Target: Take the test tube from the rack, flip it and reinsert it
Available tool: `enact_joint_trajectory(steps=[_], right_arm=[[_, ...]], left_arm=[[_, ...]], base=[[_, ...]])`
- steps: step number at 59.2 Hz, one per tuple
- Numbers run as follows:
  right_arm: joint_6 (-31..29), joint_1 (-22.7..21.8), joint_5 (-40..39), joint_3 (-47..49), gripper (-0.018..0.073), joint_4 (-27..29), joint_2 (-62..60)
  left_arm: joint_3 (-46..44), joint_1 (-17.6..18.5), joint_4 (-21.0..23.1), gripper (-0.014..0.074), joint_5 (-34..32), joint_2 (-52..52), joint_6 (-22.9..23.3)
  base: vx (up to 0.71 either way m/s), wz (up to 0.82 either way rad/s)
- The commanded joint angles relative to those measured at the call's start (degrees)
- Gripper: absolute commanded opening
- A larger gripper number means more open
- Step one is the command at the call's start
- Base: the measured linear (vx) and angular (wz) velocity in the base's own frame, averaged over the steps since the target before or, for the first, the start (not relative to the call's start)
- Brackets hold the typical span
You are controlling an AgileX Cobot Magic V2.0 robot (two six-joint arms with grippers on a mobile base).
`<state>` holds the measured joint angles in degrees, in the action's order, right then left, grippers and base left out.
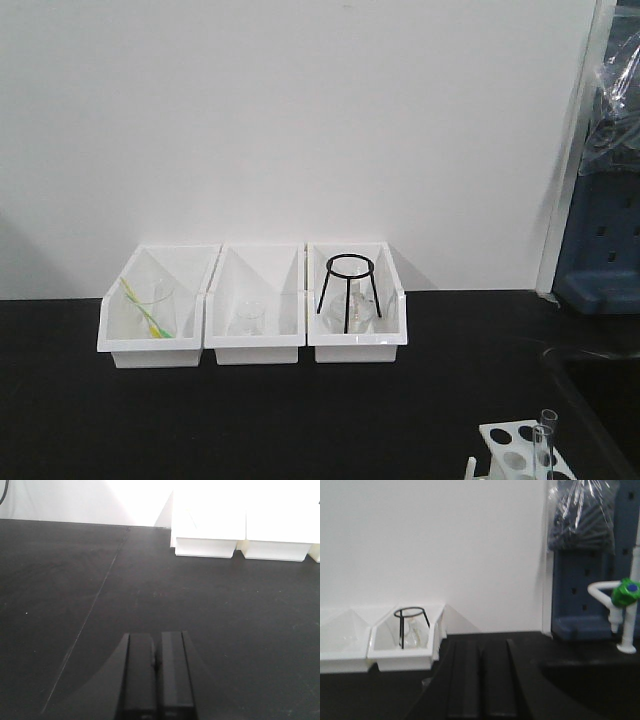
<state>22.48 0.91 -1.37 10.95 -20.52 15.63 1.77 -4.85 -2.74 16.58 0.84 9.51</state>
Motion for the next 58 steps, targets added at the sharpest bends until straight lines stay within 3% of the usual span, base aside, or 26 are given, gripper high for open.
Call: enact_joint_trajectory(steps=[1, 5, 14, 58], right_arm=[[-15.60, -0.21, -2.33, -2.75, -0.0012, 13.61, -3.57], [-19.08, -0.21, -2.33, -6.89, -0.0012, 15.71, -7.62], [-19.24, -0.21, -0.95, -13.04, -0.0012, 15.31, -17.38], [-19.71, -0.28, 0.38, -12.73, -0.0012, 14.94, -16.62]], left_arm=[[0.05, 0.28, 0.21, -0.0006, -5.01, 0.71, 0.01], [0.05, 0.28, 0.21, -0.0006, -5.01, 0.71, 0.01], [0.05, 0.28, 0.21, -0.0006, -5.01, 0.71, 0.01], [0.05, 0.28, 0.21, -0.0006, -5.03, 0.64, 0.01]], base=[[0.00, 0.00], [0.00, 0.00], [0.00, 0.00], [0.00, 0.00]])
